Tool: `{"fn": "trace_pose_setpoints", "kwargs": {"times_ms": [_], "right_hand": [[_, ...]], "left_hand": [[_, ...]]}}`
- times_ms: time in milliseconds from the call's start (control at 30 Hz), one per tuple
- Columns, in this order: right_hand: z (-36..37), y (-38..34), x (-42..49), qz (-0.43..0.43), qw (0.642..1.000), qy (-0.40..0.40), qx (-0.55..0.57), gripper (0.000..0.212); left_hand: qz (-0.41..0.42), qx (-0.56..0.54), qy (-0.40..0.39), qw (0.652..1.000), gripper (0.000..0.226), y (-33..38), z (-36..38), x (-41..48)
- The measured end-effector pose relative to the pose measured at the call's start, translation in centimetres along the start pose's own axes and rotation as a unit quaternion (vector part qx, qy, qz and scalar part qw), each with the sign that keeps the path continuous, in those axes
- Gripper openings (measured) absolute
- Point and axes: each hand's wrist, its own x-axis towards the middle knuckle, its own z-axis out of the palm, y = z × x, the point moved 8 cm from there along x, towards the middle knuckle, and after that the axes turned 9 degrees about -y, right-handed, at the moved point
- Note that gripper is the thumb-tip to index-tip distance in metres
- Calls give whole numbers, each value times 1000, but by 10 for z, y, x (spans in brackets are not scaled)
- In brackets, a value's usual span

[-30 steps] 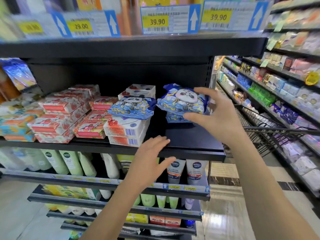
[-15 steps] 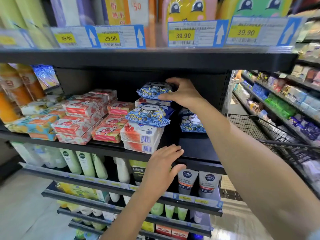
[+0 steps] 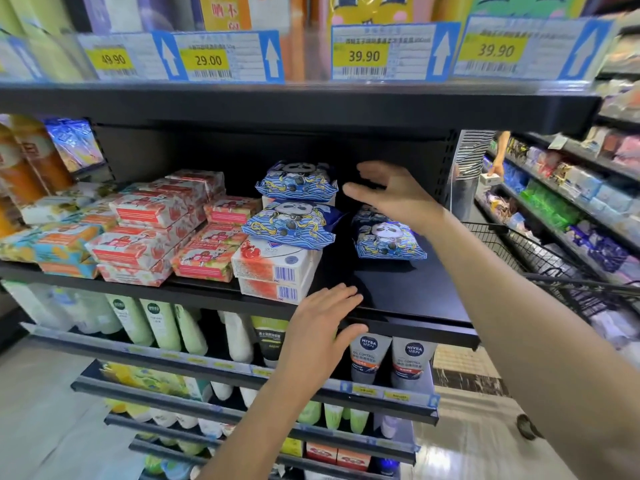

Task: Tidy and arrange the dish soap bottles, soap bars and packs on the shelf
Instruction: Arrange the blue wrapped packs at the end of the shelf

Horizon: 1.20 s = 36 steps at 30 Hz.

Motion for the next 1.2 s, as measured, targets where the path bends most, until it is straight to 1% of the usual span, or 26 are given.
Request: {"fn": "trace_pose_setpoints", "kwargs": {"times_ms": [133,233,333,433,633,667,733,800,833,900,967,1000,1033,1100,1200], "right_hand": [[-16,48,-41,74,992,-12,-102,85],[-7,66,-57,93,979,-52,-172,92],[1,74,-61,101,969,-55,-218,100],[-2,74,-66,99,970,-37,-221,101],[-4,59,-108,79,980,11,-181,90],[-4,56,-119,72,982,24,-173,88],[-5,48,-140,42,985,53,-160,82],[-4,35,-162,1,985,78,-153,79],[-4,28,-172,-21,985,87,-150,78],[0,13,-190,-63,984,95,-137,78],[8,-1,-206,-104,981,94,-134,79],[13,-7,-212,-119,979,92,-137,79],[19,-12,-217,-128,978,85,-137,79],[33,-17,-226,-134,980,70,-128,79],[50,-22,-236,-133,982,76,-114,79]], "left_hand": [[1,4,6,1000,49,1,0,1],[-3,11,5,1000,50,2,1,2],[-9,6,7,1000,49,2,-1,2],[-8,-1,8,1000,49,3,-2,2],[-23,-25,-8,999,47,7,-5,-1],[-28,-44,-6,999,46,10,-8,-2],[-63,-124,3,990,42,15,-20,-8],[-117,-234,15,965,41,17,-30,-16],[-140,-289,31,946,41,17,-35,-20],[-182,-400,53,897,45,17,-39,-28],[-220,-498,36,838,57,23,-35,-34],[-226,-536,16,813,63,29,-32,-35],[-221,-561,-5,798,63,36,-31,-35],[-213,-579,-25,786,56,46,-31,-36],[-231,-579,-4,782,43,42,-33,-44]]}}
